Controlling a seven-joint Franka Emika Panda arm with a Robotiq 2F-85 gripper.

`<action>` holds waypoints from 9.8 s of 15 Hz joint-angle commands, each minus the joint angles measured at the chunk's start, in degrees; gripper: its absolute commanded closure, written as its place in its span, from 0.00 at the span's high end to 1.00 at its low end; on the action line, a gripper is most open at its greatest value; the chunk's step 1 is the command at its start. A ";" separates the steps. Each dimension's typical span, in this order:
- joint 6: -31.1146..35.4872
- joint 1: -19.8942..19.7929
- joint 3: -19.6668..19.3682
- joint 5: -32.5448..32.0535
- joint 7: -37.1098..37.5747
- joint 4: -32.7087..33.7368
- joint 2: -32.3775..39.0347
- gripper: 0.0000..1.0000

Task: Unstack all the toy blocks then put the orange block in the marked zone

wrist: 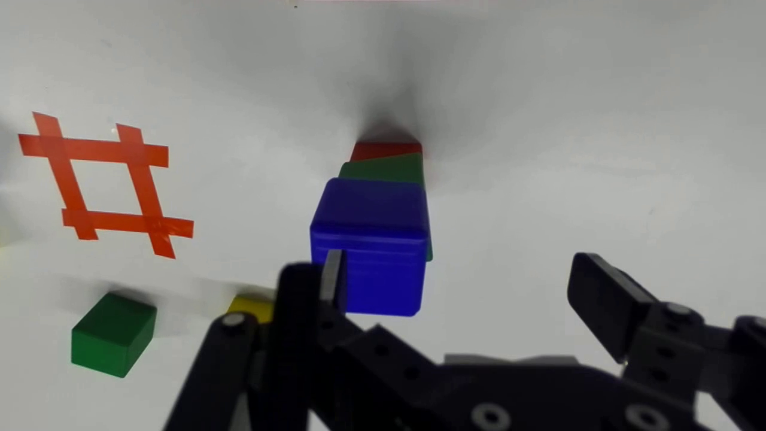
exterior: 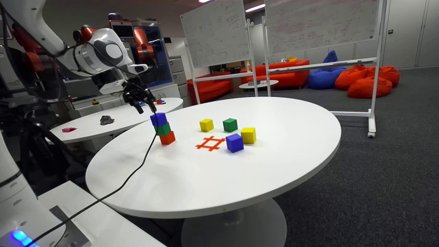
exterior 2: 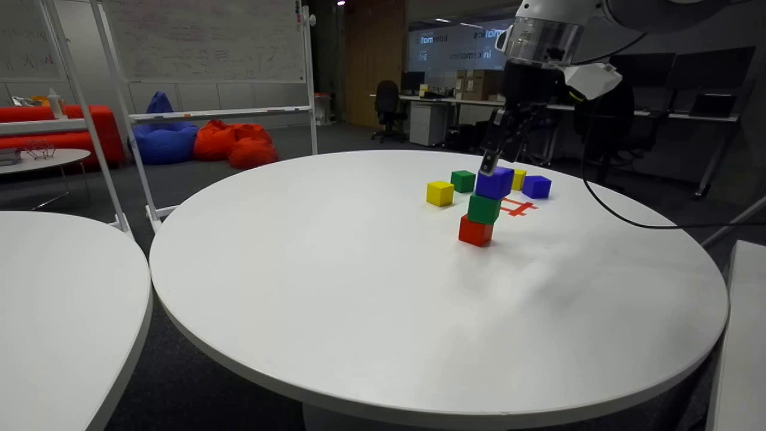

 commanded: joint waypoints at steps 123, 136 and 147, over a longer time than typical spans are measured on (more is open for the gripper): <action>0.59 -2.13 -2.22 -0.09 -0.45 3.31 7.15 0.74; 0.93 -2.24 -2.11 0.72 -1.30 3.17 7.03 0.31; 0.60 -1.39 -1.49 -1.10 0.77 0.91 2.96 0.31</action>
